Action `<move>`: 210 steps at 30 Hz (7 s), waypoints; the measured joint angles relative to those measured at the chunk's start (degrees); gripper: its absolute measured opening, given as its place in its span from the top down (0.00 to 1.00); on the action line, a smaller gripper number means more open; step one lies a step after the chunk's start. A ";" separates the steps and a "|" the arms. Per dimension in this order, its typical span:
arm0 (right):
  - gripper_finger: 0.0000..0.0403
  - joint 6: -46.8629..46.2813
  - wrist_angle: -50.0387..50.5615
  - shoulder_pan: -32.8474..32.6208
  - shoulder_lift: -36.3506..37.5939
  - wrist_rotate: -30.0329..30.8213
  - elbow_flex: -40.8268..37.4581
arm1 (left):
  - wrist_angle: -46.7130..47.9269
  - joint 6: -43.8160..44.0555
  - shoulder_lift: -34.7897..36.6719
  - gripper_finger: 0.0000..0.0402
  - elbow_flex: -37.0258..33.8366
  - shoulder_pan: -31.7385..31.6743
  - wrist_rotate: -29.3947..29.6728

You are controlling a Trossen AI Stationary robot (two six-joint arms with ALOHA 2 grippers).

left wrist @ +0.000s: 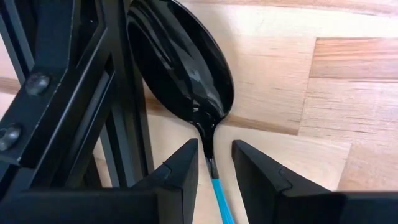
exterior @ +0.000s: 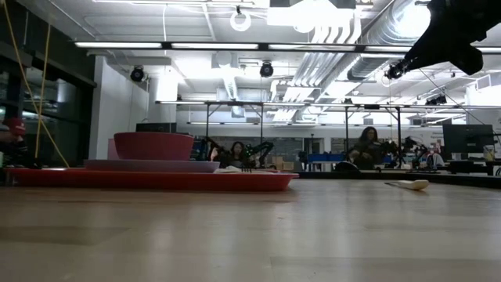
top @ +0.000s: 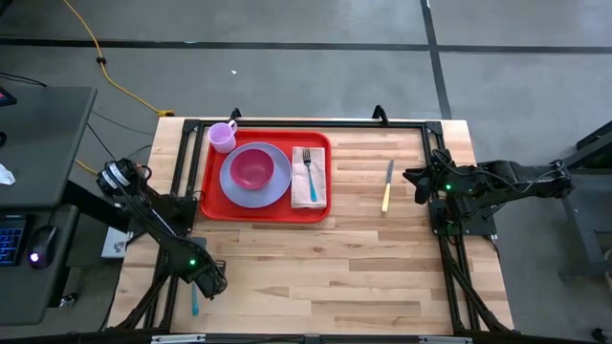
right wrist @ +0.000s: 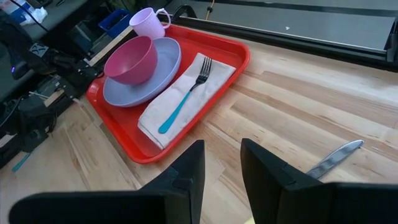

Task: Set up tray
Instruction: Put the blue spoon on the white table napkin to the left of the blue fork

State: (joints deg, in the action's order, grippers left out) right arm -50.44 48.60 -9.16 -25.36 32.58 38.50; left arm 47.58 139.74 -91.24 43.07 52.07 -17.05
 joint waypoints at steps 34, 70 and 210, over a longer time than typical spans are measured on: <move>0.80 0.80 -0.02 0.01 0.00 -0.20 0.00 | 0.35 -0.92 -0.05 0.66 -0.11 0.11 5.47; 0.80 2.12 -2.60 -0.01 1.52 -0.48 0.04 | -0.98 0.81 -0.57 0.67 4.80 -1.07 12.66; 0.80 2.89 -3.45 0.11 3.34 -3.82 0.00 | 0.39 -70.38 -26.30 0.97 51.08 -72.89 21.93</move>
State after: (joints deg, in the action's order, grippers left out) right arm -47.55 45.15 -9.05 -22.02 28.75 38.50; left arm 47.97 69.36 -117.54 94.15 -20.81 4.89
